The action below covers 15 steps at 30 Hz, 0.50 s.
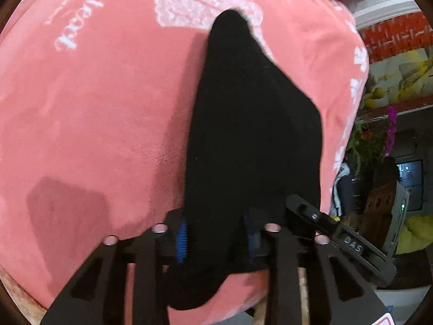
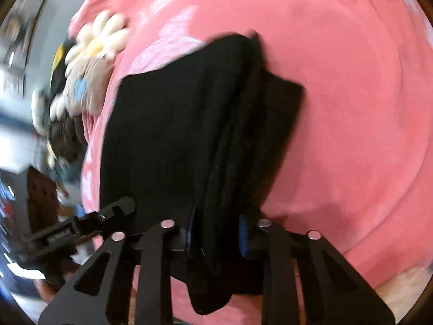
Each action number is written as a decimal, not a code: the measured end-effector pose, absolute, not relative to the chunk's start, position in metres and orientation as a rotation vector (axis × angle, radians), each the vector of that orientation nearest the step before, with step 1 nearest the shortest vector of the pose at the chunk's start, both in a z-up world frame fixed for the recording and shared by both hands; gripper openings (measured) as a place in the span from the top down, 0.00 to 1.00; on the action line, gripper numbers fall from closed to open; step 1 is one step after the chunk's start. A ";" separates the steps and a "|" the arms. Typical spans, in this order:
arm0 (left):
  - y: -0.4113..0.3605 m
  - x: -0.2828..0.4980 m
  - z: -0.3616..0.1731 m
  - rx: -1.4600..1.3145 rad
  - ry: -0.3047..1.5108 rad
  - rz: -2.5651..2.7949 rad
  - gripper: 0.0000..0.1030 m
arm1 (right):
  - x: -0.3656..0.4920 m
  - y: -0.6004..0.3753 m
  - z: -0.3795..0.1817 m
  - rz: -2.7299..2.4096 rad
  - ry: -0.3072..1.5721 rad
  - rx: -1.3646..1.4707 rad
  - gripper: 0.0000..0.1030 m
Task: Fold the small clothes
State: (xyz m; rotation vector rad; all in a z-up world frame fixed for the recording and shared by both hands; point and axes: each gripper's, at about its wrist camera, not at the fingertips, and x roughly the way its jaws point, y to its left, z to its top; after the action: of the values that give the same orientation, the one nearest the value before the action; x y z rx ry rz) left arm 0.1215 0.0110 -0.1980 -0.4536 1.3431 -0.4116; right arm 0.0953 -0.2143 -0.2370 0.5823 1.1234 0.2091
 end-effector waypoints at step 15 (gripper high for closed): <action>0.003 0.039 -0.203 -0.175 1.421 -0.264 0.63 | 0.030 -0.186 -0.261 0.238 1.209 0.509 0.61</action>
State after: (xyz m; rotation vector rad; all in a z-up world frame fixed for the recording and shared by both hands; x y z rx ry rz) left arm 0.0394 0.0033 -0.2029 -0.1753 1.4211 -0.2636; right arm 0.0299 -0.1857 -0.2606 0.5085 1.2092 0.2383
